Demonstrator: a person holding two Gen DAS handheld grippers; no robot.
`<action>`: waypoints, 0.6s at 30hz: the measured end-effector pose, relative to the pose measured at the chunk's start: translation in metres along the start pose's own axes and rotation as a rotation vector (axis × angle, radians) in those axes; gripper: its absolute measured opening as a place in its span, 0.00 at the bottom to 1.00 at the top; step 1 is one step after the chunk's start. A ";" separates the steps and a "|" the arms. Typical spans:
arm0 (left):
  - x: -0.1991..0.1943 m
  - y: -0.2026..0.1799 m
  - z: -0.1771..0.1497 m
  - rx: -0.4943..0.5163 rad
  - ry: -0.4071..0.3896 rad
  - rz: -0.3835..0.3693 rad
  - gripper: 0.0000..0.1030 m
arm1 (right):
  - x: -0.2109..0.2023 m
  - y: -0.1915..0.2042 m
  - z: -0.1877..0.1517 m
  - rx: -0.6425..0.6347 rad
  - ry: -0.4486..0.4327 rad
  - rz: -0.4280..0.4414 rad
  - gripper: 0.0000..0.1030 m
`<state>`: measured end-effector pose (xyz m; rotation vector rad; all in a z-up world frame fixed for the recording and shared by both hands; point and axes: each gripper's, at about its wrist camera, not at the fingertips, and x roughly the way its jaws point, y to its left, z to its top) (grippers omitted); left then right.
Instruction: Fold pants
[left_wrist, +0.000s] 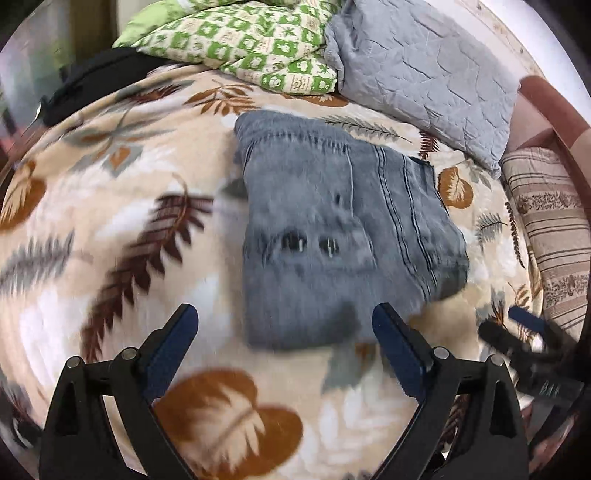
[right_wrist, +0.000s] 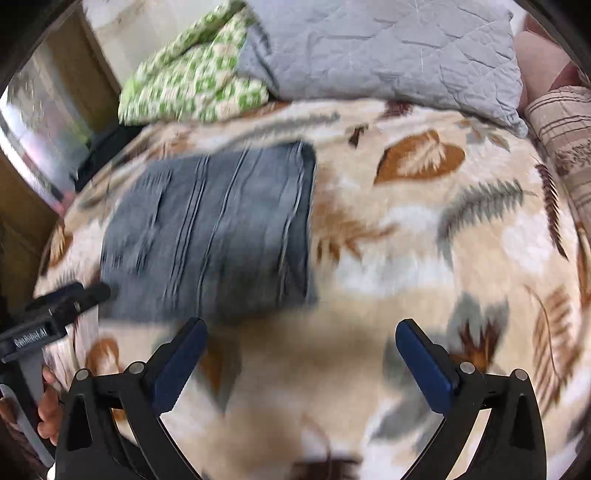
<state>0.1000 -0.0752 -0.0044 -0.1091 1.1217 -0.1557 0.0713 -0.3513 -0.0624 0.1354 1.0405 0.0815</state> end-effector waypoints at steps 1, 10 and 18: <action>-0.003 0.000 -0.007 -0.006 -0.006 0.008 0.94 | -0.005 0.005 -0.009 -0.002 -0.009 -0.007 0.99; -0.027 -0.007 -0.045 0.028 -0.051 0.089 0.94 | -0.050 0.036 -0.069 -0.053 -0.144 -0.077 0.99; -0.054 -0.017 -0.066 0.106 -0.172 0.192 0.94 | -0.074 0.041 -0.087 -0.069 -0.208 -0.115 0.99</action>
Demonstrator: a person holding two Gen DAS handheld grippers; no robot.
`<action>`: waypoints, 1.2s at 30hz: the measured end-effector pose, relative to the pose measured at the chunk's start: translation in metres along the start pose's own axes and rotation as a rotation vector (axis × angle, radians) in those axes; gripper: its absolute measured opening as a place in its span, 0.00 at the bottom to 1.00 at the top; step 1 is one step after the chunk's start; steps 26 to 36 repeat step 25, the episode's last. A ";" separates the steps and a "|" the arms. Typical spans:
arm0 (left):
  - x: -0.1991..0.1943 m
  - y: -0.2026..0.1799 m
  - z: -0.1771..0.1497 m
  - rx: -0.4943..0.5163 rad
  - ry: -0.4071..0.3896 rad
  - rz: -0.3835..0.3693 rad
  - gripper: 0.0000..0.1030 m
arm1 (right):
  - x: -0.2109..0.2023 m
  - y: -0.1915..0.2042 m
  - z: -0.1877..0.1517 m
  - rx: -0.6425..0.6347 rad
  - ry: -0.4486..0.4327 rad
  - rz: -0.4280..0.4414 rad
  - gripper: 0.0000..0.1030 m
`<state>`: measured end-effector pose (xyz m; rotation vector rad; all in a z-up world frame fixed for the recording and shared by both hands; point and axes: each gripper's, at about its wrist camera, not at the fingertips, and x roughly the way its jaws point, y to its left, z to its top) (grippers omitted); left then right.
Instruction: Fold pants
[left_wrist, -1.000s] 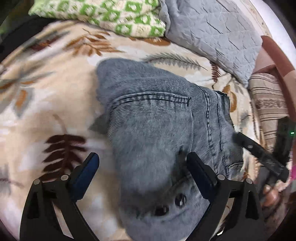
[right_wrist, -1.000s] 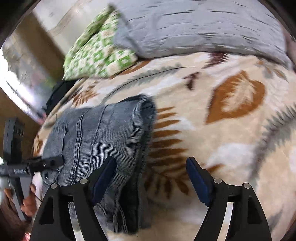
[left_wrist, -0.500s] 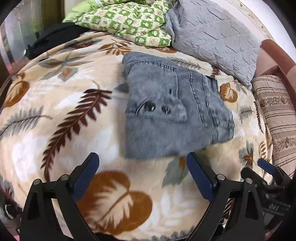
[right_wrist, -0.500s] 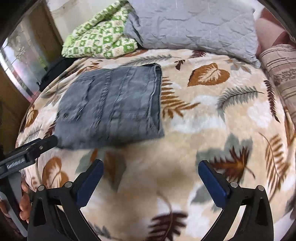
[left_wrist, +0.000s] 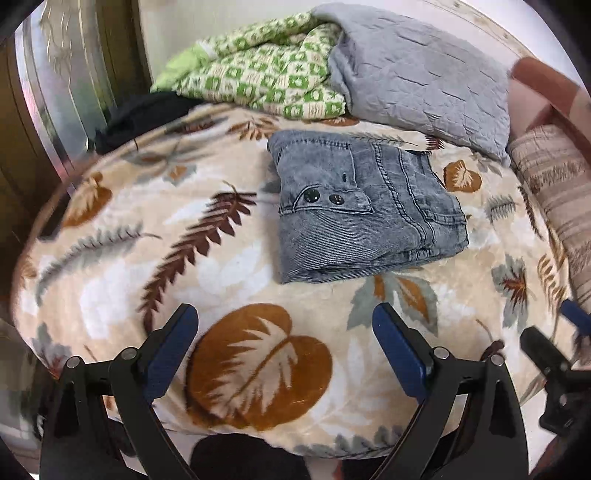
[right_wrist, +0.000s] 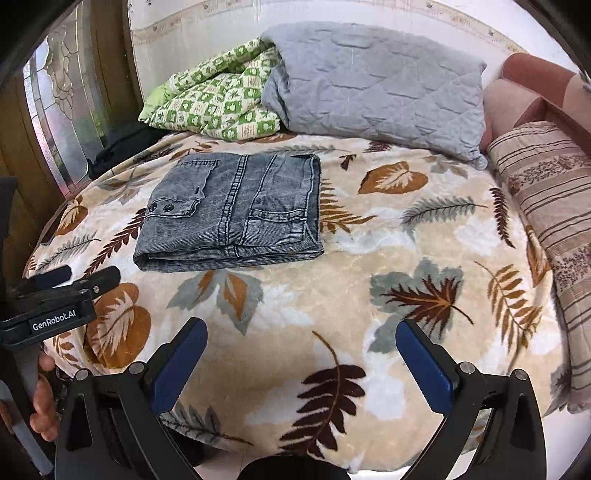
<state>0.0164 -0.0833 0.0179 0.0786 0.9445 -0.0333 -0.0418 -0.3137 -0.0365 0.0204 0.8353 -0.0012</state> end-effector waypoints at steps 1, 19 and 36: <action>-0.003 -0.002 -0.002 0.019 -0.007 0.013 0.94 | -0.002 0.000 -0.002 0.000 -0.006 -0.004 0.99; -0.011 -0.028 -0.021 0.115 0.042 -0.103 0.94 | -0.013 -0.006 -0.015 -0.011 -0.018 -0.047 0.99; -0.026 -0.039 -0.019 0.143 0.003 -0.127 0.94 | -0.013 -0.009 -0.013 -0.014 -0.018 -0.061 0.99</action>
